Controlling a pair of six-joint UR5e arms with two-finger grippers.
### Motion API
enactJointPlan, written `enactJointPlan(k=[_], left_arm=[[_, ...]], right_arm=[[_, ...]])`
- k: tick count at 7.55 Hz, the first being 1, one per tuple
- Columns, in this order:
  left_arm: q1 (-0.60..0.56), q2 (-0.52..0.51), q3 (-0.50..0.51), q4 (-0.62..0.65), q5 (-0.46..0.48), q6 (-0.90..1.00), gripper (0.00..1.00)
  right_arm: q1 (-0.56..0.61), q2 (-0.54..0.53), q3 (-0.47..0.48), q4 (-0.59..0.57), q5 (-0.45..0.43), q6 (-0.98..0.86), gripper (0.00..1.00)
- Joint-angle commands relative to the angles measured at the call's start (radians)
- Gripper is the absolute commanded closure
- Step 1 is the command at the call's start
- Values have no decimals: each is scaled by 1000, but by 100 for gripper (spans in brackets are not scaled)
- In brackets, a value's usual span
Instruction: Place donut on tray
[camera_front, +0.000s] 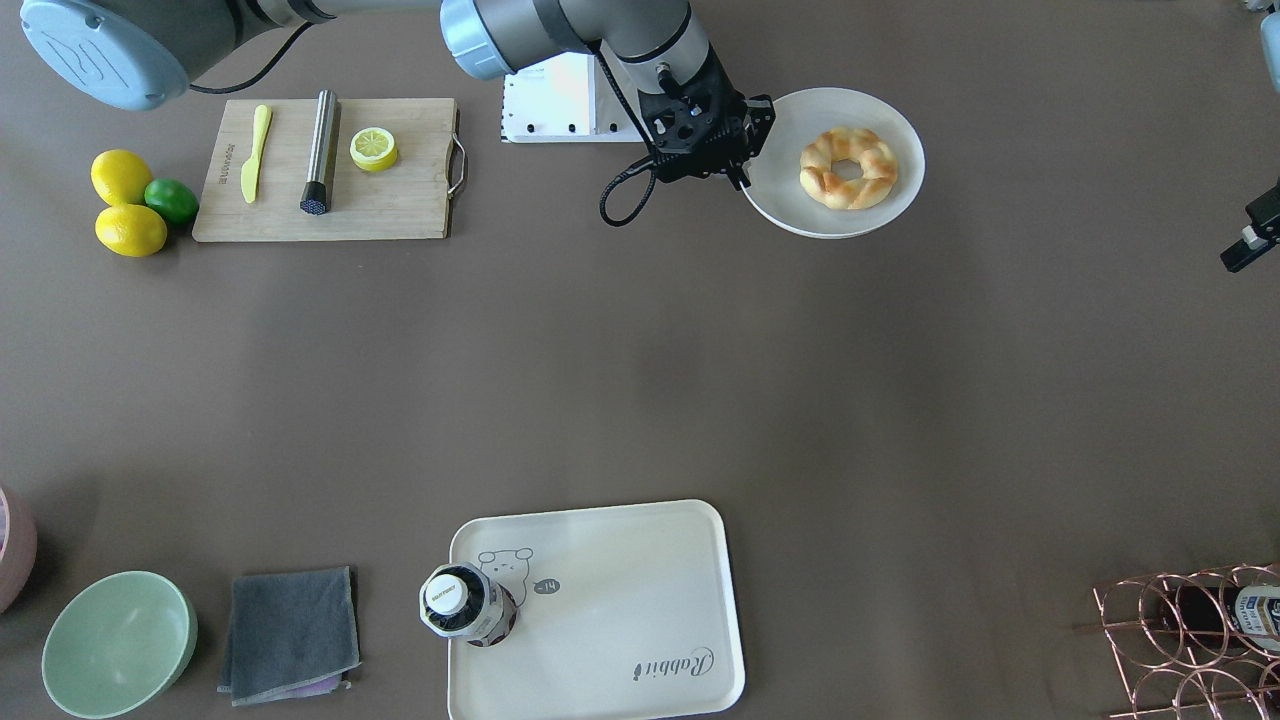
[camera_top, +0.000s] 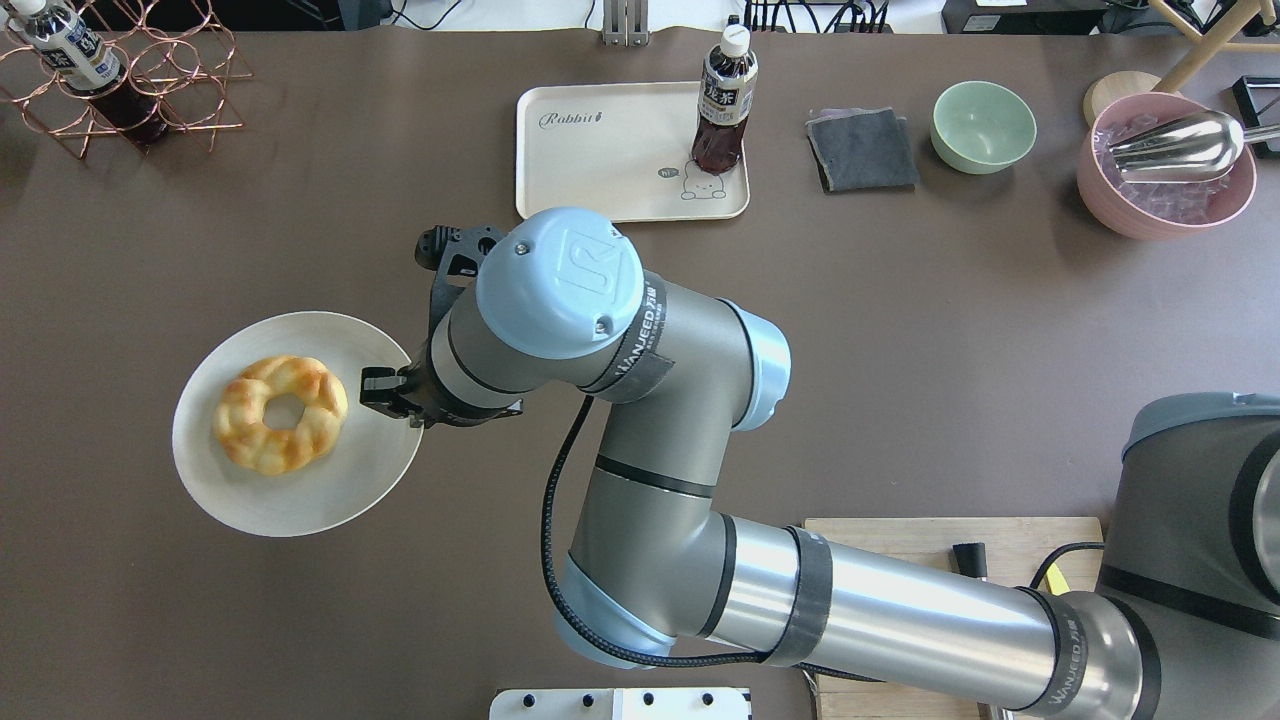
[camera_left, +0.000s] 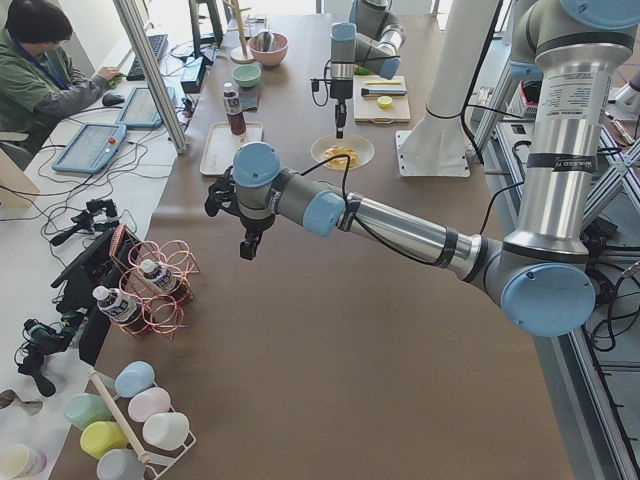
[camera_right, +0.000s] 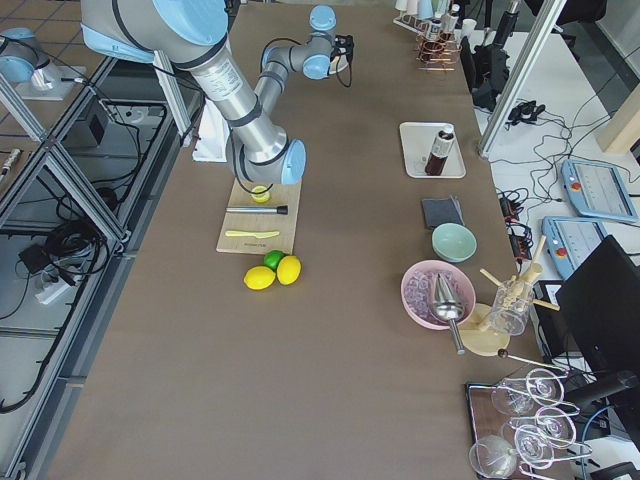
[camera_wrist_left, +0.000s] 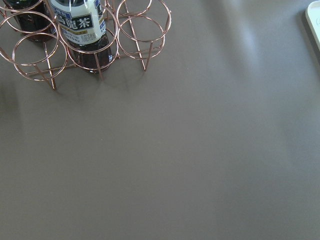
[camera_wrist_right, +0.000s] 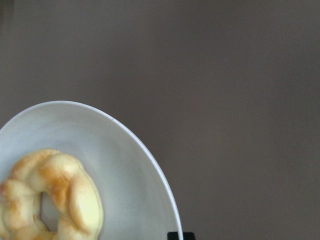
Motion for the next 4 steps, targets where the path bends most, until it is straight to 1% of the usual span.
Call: enactJointPlan(k=[1,2,3,4], left_arm=[[93,46,21,-239,-18,-302,2],[132,43,20,-260,-18,-400,2],[157,62,18,-322,-15,-497,2],[196,94,27,-435,-9,-586,2]], right_arm=[[-10,123,-144,-6,-21,37,100],[-1,166,-204,-6,-22,55,100],[22,169,-219,-7,-20,55,100],[42,174,-239,-3,-20,57,100]])
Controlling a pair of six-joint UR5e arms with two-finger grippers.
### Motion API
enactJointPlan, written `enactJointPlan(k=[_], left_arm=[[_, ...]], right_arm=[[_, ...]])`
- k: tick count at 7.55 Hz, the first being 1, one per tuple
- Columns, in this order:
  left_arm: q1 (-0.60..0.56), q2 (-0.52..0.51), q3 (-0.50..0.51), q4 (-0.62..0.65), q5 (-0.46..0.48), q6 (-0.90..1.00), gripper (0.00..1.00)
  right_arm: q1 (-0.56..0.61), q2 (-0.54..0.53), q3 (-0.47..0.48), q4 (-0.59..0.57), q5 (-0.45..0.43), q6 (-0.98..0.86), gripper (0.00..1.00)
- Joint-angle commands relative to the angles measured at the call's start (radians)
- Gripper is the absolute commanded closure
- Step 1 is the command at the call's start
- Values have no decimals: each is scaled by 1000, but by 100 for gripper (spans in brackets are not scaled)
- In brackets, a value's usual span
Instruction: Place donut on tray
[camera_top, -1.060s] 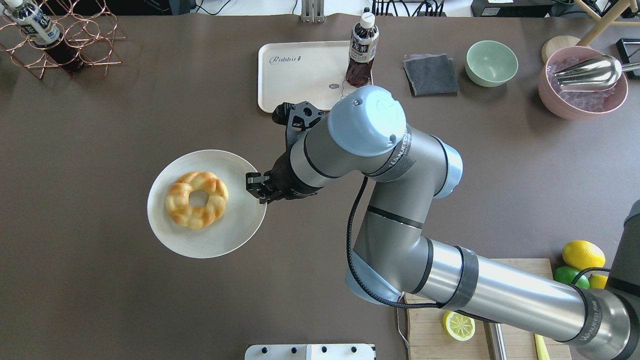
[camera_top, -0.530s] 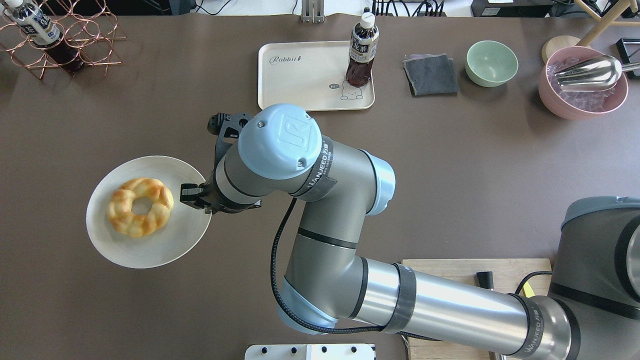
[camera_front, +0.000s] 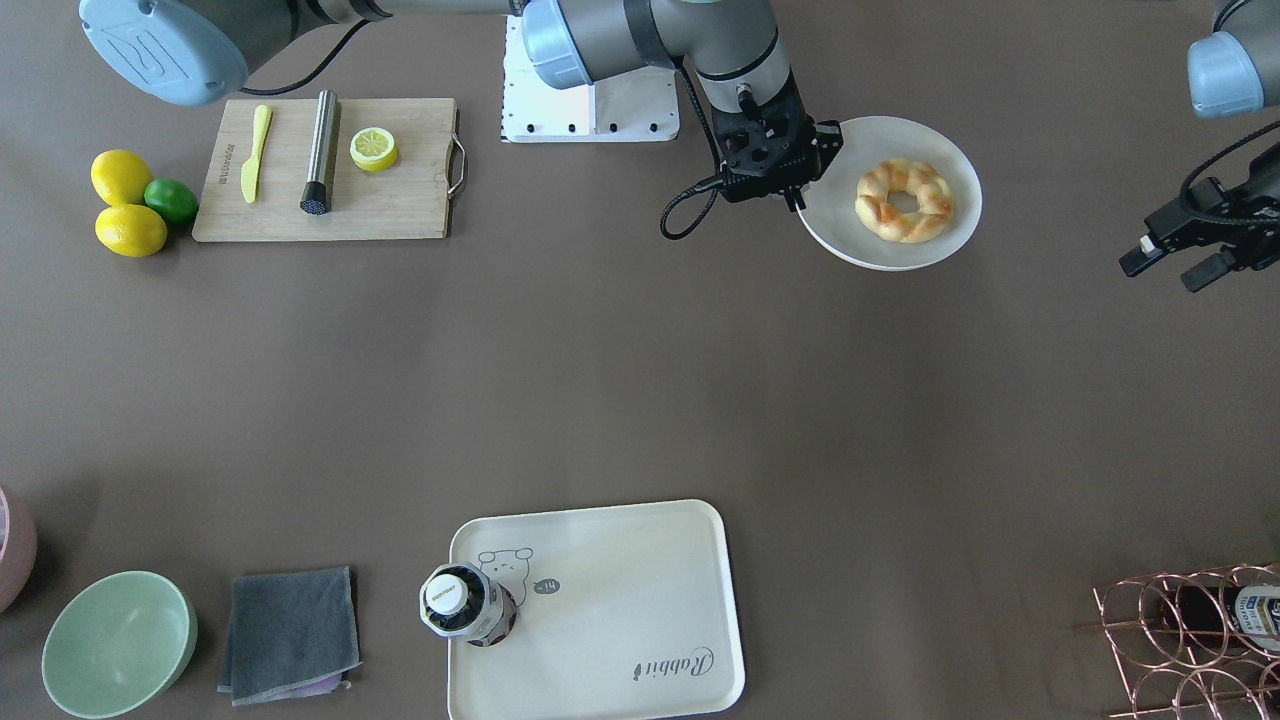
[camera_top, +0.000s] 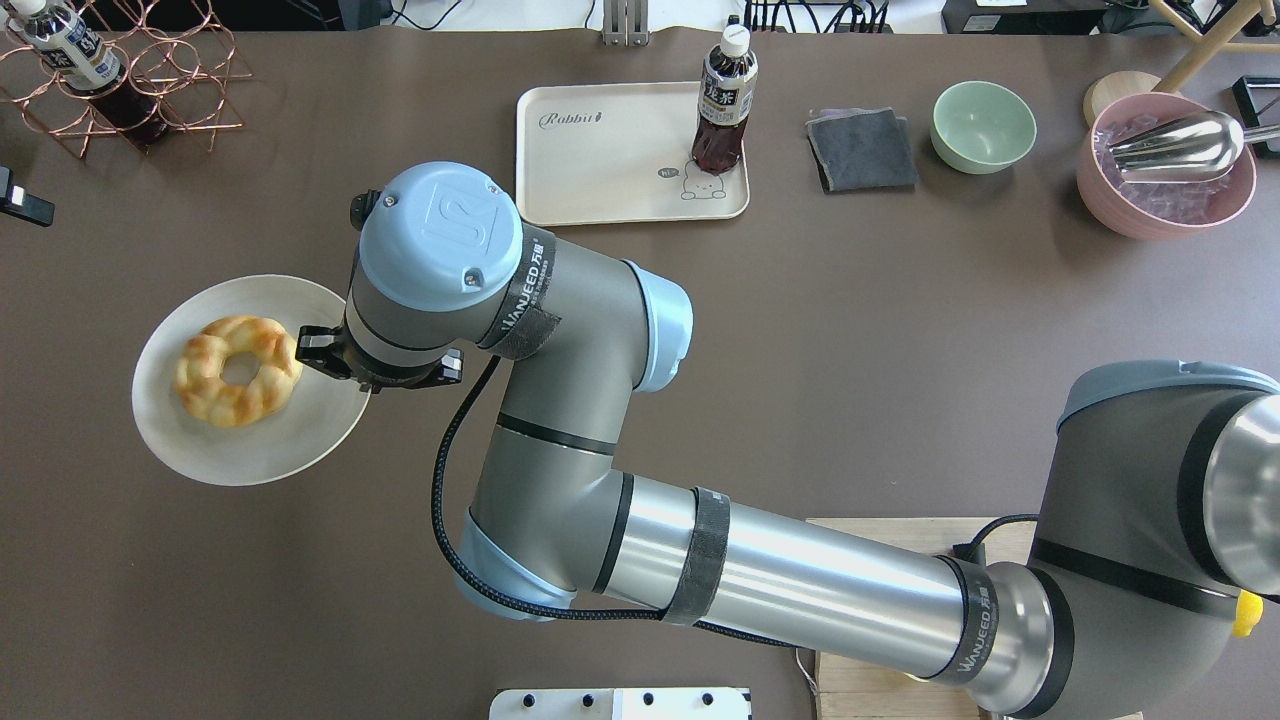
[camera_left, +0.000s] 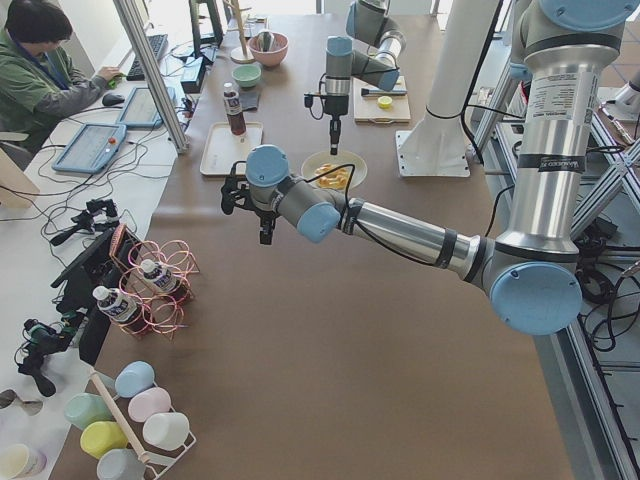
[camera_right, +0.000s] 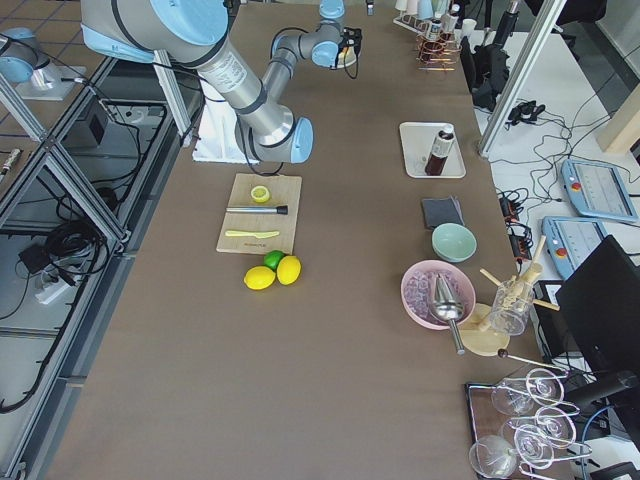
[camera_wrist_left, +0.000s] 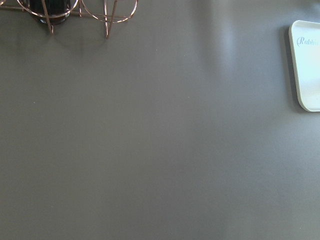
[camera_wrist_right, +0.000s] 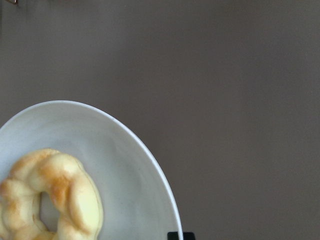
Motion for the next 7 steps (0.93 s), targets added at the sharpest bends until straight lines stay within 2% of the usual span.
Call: enactJointPlan(k=[1,3,4,5,7], left_arm=[[72,53,3,-185,7,-186,2],[103,54,-6,-198,23,-206,3],[151,33,-24,-204,55,-287,3],[196,11,-41,-204,105,-347,3],[224,7,-46,-204,138,-370,3]], right_arm=[[50,20,-71,2,0,7,100],[65,42,-131,-1,0,6,100],[65,70,-168,-3,0,6,100],[65,79,-171,-21,0,6,100],[59,98,-170,-29,0,7,100]])
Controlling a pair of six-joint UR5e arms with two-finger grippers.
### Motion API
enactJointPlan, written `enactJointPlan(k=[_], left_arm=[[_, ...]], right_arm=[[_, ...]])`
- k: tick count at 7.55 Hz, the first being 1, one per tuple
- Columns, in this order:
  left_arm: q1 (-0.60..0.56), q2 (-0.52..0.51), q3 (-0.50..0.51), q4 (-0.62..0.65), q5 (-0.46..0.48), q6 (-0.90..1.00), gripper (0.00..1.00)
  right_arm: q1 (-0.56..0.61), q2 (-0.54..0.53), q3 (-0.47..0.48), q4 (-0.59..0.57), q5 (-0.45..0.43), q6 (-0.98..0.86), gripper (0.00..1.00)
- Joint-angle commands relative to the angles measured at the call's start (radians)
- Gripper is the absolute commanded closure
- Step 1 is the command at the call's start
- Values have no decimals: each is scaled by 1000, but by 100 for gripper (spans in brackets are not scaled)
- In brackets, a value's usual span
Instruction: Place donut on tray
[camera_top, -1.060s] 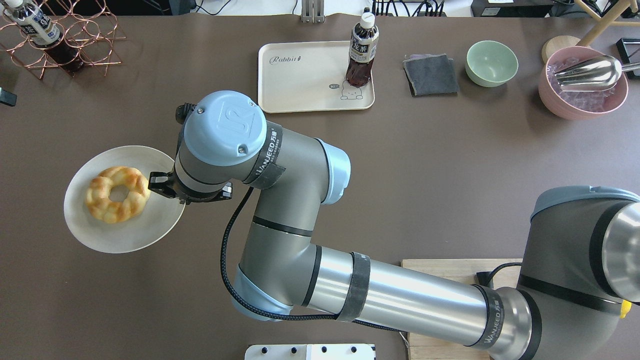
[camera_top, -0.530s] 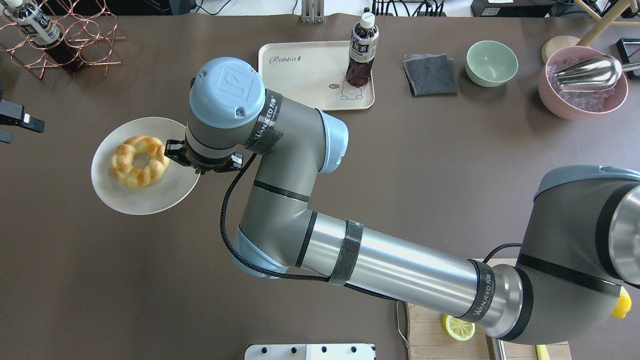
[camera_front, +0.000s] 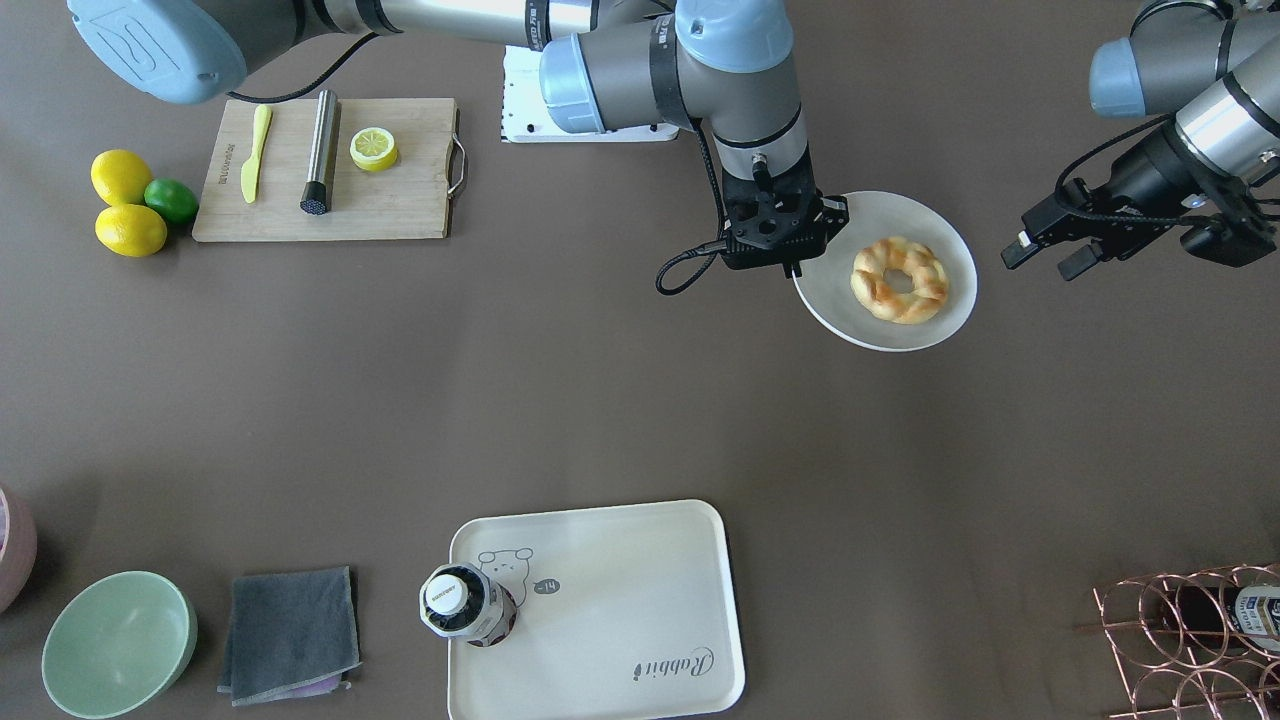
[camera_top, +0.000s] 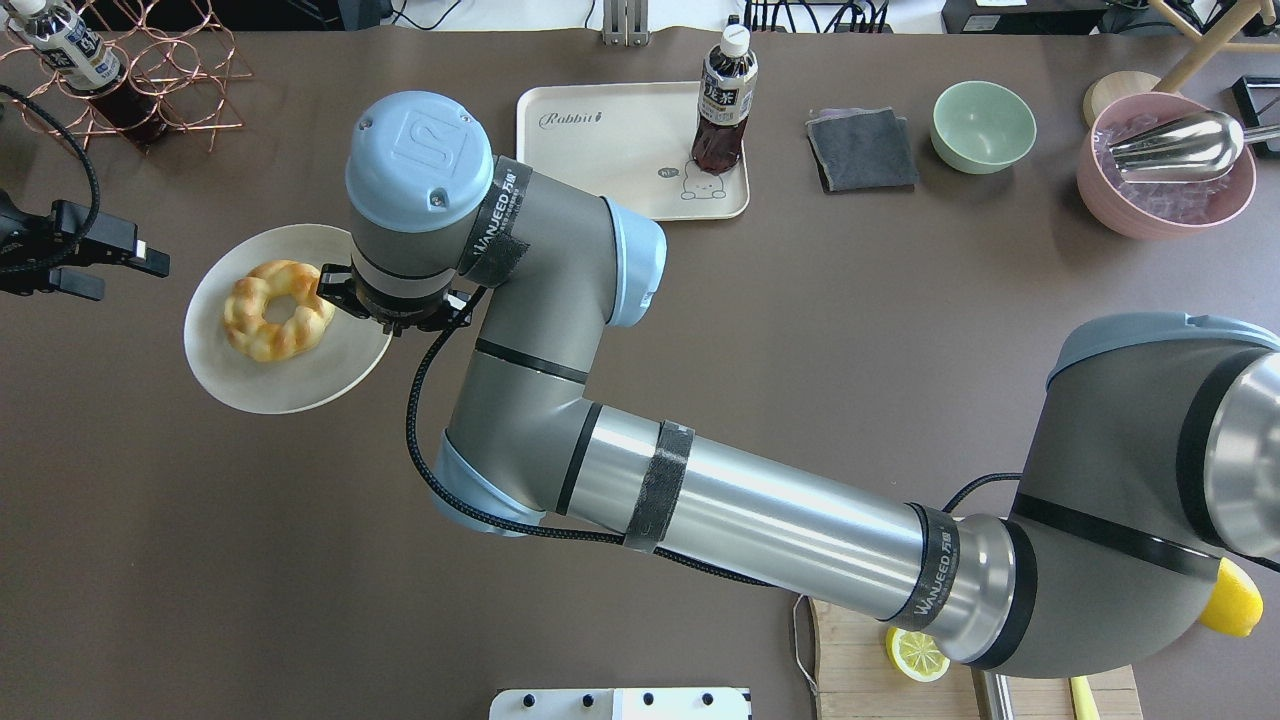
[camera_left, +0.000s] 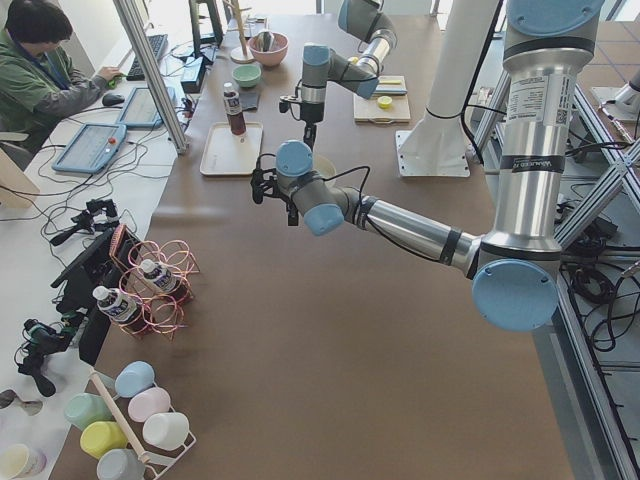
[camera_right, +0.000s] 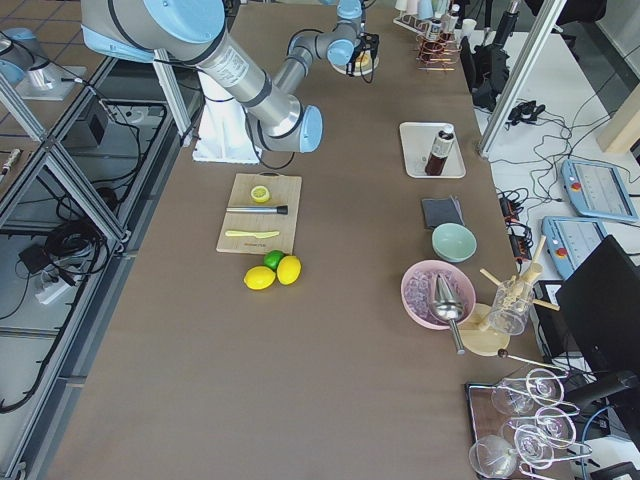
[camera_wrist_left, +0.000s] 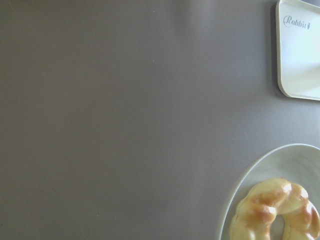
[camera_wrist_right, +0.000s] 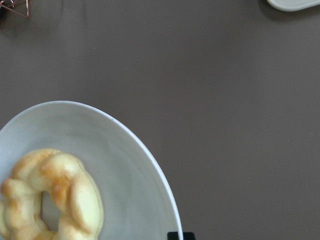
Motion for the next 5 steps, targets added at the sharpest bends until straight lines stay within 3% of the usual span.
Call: enactJointPlan(k=[1,3,5], left_arm=[[28,-8,-5,-2,33,-25,8],[31,-7,-8,-18,33,-23,35],[33,4,-8,-39,33,-22,35]], right_arm=[[-4,23,-4,-10,0,1,100],[-9,39,-4,-10,2,27,100],[-9,42,-4,-10,2,27,100]])
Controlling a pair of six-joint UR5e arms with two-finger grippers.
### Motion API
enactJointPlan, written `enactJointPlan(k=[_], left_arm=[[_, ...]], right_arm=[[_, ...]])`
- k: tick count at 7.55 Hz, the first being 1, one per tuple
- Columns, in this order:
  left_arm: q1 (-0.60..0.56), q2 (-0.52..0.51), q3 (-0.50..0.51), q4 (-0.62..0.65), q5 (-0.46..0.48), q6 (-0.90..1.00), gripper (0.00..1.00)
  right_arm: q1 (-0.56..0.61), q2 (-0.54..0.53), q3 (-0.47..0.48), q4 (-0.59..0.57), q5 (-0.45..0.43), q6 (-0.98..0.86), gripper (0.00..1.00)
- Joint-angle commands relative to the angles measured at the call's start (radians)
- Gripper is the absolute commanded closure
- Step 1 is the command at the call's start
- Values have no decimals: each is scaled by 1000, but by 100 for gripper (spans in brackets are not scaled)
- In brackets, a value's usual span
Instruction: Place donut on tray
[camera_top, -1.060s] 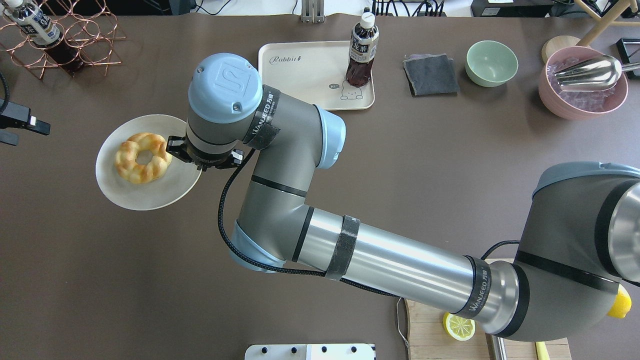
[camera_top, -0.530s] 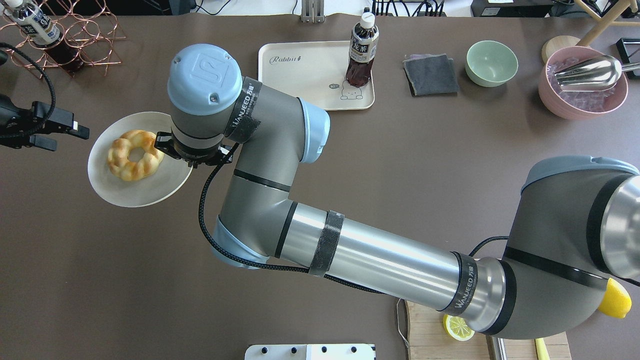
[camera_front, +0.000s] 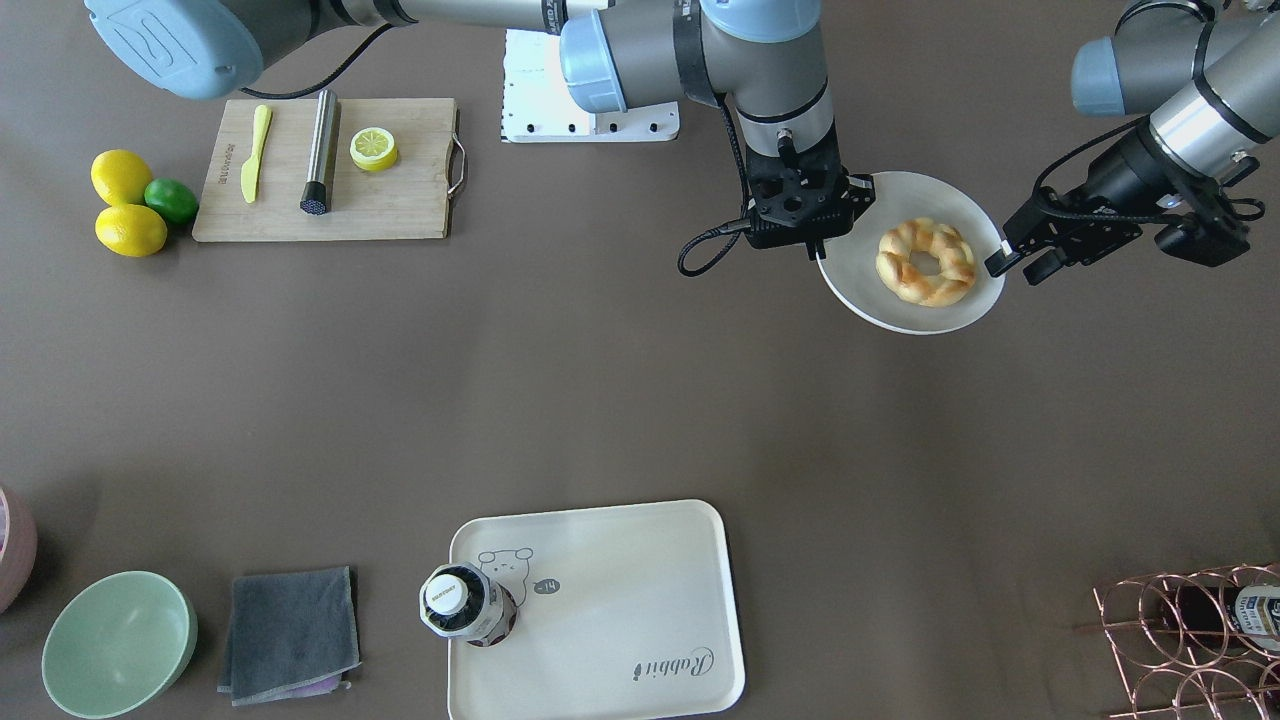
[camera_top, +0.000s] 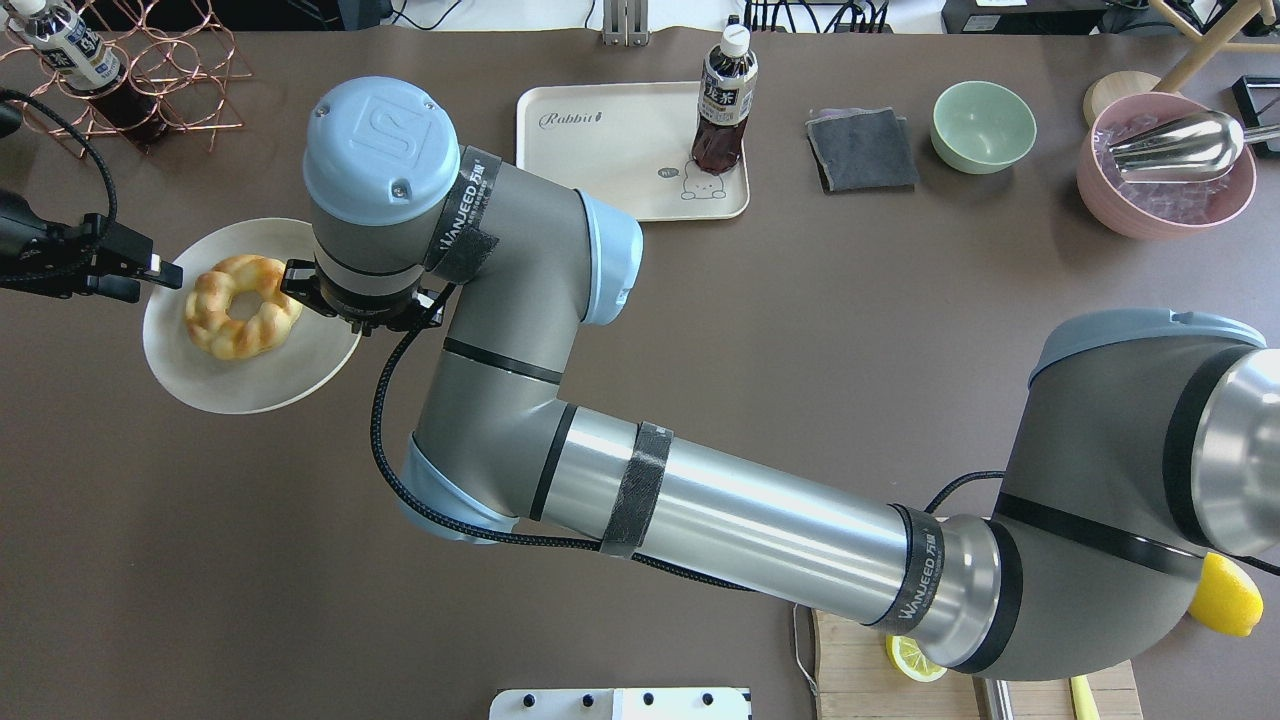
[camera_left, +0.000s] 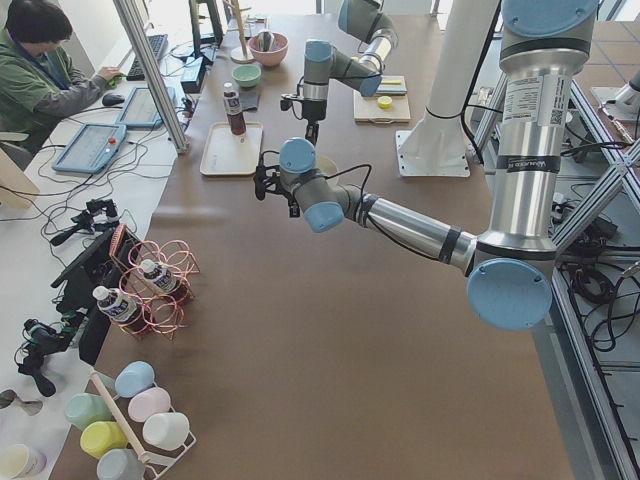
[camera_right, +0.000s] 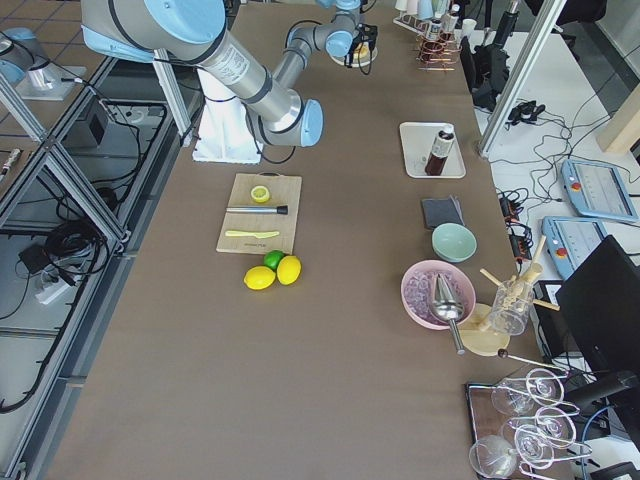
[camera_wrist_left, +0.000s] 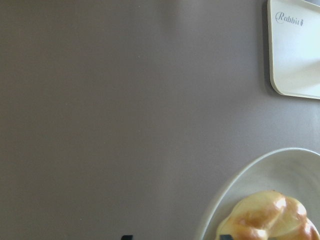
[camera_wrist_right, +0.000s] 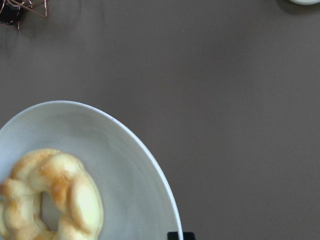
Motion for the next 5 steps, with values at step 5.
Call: enactJointPlan(k=[5], left_arm=[[23,22,-1,-63,0,3,55]], right_arm=[[1,1,-2,0,-1,1,100]])
